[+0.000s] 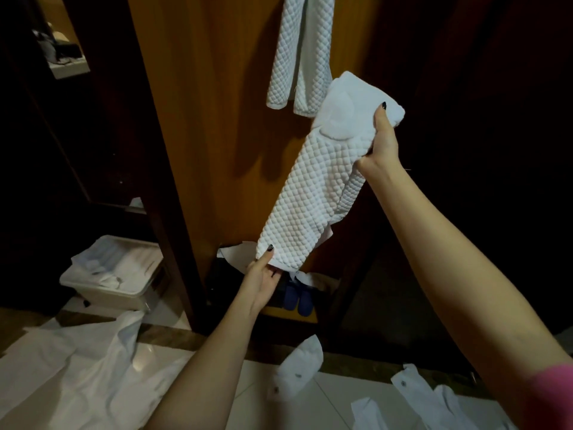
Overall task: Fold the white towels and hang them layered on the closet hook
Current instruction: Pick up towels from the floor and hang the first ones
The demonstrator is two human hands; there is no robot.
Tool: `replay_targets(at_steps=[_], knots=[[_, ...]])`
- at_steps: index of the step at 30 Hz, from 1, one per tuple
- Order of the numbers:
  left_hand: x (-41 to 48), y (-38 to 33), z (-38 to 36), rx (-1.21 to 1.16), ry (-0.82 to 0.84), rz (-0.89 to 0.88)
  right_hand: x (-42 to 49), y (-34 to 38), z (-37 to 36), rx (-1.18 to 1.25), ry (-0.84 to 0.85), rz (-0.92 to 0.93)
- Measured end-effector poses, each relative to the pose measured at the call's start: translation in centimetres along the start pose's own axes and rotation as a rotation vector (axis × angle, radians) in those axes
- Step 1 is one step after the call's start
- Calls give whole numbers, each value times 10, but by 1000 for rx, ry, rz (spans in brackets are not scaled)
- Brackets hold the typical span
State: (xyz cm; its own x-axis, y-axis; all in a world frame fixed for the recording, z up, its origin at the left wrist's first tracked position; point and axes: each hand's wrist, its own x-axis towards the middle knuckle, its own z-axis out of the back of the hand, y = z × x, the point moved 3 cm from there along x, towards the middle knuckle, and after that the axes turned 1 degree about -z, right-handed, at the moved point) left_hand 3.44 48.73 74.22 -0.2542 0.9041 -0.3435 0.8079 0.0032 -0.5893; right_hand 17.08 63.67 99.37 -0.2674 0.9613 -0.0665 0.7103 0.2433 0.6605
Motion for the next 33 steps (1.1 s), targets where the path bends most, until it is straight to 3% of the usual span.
replay_targets(at_steps=[5, 10, 17, 23, 27, 30, 33], knots=[[4, 8, -1, -29, -34, 26, 1, 2, 17, 11, -34, -4], [12, -1, -6, -208, -43, 18, -2, -2, 30, 22, -57, -7], [12, -31, -9, -115, -29, -153, 2, 7, 39, 131, -50, -2], [7, -37, -2, -193, -28, -100, 2, 10, 39, 100, 4, -33], [7, -52, 14, 116, -63, 15, 3, 17, 45, 10, 99, -77], [4, -67, 4, 361, -37, -73, 2, 18, 52, -136, 149, -143], [-7, -71, -46, 514, 113, -184, 0, 12, 57, -315, 172, -217]])
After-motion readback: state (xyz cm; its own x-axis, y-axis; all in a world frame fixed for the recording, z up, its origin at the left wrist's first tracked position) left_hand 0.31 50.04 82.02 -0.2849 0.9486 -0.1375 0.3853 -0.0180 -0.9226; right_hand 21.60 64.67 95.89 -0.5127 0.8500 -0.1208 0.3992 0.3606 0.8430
